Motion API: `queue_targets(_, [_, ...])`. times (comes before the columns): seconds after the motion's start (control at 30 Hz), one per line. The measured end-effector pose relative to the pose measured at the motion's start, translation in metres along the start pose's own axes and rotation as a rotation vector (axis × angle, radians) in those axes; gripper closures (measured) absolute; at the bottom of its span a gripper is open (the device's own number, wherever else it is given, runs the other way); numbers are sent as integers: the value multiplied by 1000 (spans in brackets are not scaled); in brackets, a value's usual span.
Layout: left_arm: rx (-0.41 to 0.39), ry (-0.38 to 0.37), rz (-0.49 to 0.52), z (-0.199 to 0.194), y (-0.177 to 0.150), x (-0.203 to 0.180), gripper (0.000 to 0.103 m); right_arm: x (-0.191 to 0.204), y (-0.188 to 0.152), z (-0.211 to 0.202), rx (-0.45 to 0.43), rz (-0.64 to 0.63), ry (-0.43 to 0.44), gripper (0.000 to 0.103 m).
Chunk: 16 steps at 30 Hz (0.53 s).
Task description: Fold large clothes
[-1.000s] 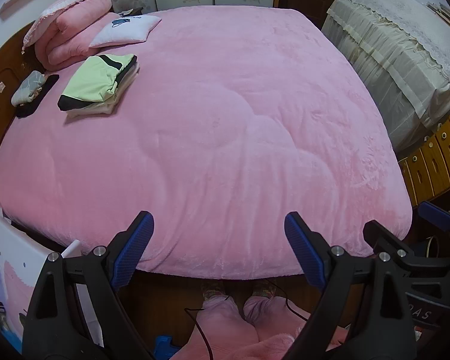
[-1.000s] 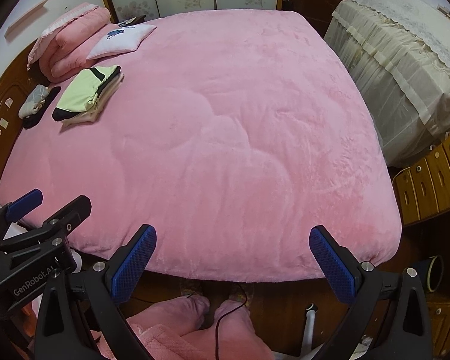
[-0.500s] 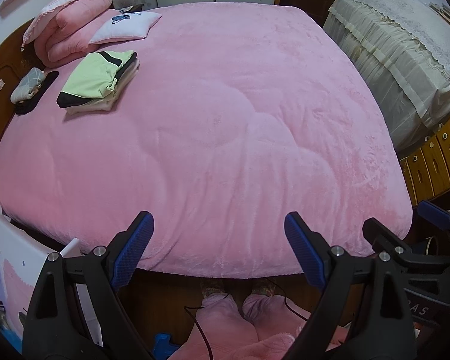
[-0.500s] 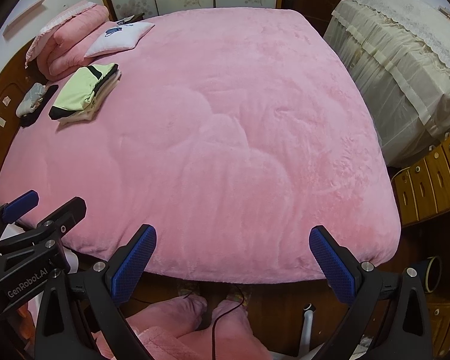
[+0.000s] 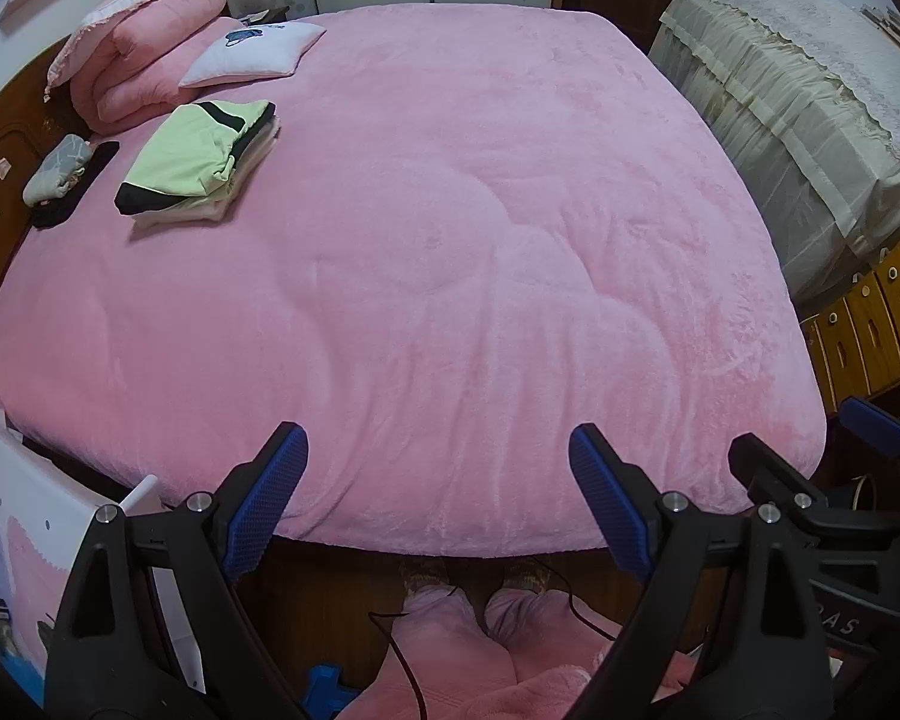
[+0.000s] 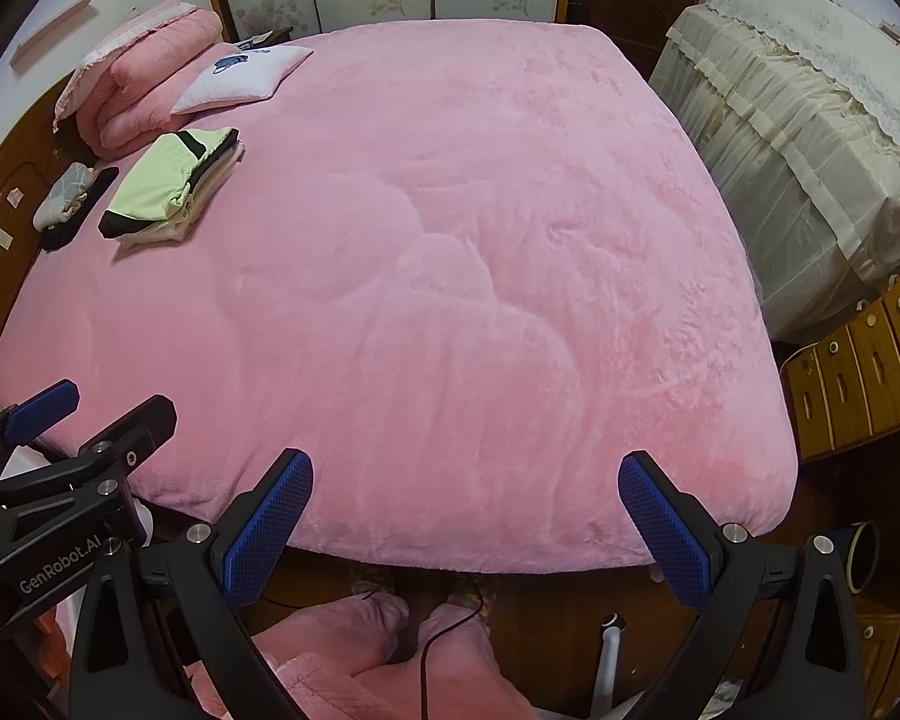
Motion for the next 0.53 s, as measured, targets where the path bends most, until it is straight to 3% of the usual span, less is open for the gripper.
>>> queue_targets(0.53, [1, 9, -8, 3, 0, -2, 16, 3, 1, 3, -1, 1, -2, 0])
Point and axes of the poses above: each gripper's, at about its wrist camera, not at the fingertips, and z roughly the way its jaws point, x to its left, y to its top, the point moved 8 cm from there along z, roughly the way its jaws point, and after that the axes turned 9 degrees about -z, right-handed, at the moved point
